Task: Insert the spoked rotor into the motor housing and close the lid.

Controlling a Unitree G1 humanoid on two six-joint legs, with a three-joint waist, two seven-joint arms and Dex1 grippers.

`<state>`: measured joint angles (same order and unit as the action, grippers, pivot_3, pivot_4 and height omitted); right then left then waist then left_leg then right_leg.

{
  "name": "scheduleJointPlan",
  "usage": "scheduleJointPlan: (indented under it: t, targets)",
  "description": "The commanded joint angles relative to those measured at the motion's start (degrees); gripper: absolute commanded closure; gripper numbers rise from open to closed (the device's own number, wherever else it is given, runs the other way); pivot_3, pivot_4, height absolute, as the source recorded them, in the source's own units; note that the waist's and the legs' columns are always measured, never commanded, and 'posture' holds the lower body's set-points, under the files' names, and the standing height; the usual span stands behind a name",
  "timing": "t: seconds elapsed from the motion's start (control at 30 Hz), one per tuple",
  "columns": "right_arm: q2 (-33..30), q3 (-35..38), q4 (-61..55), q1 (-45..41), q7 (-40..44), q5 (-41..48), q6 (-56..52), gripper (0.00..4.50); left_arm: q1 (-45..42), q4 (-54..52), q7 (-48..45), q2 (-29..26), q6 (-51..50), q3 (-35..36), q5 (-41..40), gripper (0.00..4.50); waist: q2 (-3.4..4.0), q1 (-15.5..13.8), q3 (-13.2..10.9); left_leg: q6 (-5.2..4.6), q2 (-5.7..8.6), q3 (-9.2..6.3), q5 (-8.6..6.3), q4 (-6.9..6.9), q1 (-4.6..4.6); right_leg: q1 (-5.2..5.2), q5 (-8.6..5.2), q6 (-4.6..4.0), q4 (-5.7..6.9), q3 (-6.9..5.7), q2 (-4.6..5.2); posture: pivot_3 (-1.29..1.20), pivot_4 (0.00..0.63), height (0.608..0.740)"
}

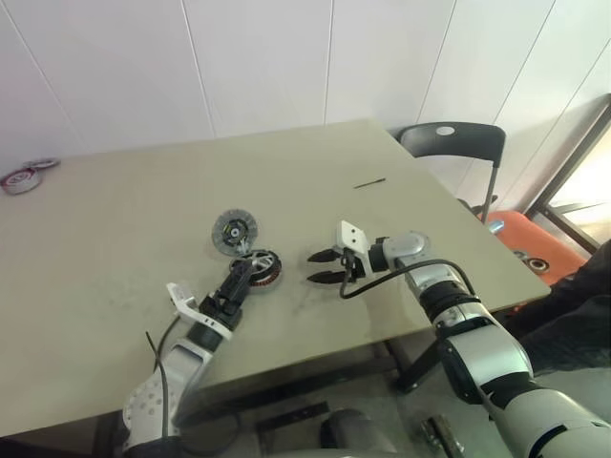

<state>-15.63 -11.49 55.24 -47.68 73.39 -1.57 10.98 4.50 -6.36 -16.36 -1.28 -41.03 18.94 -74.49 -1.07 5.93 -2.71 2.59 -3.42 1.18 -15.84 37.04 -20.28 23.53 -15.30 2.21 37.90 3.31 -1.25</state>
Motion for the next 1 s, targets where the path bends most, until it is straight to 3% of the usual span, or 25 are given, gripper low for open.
scheduleJointPlan:
  t: [0.03, 0.33, 0.63, 0.8, 1.0]
  targets:
    - [-0.43, 0.34, -1.85, -0.80, -0.19, 0.41, 0.54, 2.24, 1.67, -0.83, 0.19, -1.22, -1.66, 0.26, -0.99, 0.20, 0.00, 0.01, 0.00, 0.00, 0.00, 0.00, 0.00, 0.00, 0.00, 0.00, 0.00, 0.00, 0.00, 0.00, 0.00, 0.00, 0.000, 0.740]
    - [-0.14, 0.21, -1.28, -0.94, -0.44, 0.31, 0.72, 2.24, 8.19, -7.10, -1.11, -6.36, -6.73, 0.20, -5.28, 0.20, 0.00, 0.18, -0.02, -0.01, -0.01, 0.01, -0.01, -0.10, -0.07, 0.11, -0.01, 0.00, -0.01, 0.03, 0.00, 0.00, 0.000, 0.740]
    - [0.50, 0.12, -0.61, -1.19, -0.80, 0.15, 0.95, 2.24, 9.01, -9.81, -1.57, -9.23, -6.41, 1.01, -7.19, 0.20, -0.02, 0.09, -0.04, -0.01, -0.01, 0.01, -0.01, -0.08, -0.08, 0.12, -0.01, -0.01, -0.02, 0.04, 0.00, 0.00, 0.000, 0.740]
    - [0.57, 0.54, -1.28, -1.16, -0.22, 0.91, 0.00, 2.24, 11.09, -17.25, -7.53, -13.98, -4.11, -2.28, 0.99, 0.20, -0.05, 0.07, -0.10, 0.00, -0.01, 0.01, -0.01, -0.08, -0.10, 0.14, -0.01, -0.02, -0.01, 0.06, 0.00, 0.00, 0.000, 0.740]
    - [0.49, 3.32, -8.94, -1.36, 6.75, 8.23, -14.49, 2.24, 12.23, -22.32, -13.51, -20.71, -1.36, -1.08, 5.45, 0.20, 0.01, 0.01, -0.18, 0.00, -0.01, 0.04, -0.01, -0.09, -0.10, 0.17, -0.01, -0.02, -0.01, 0.09, 0.00, 0.00, 0.000, 0.740]
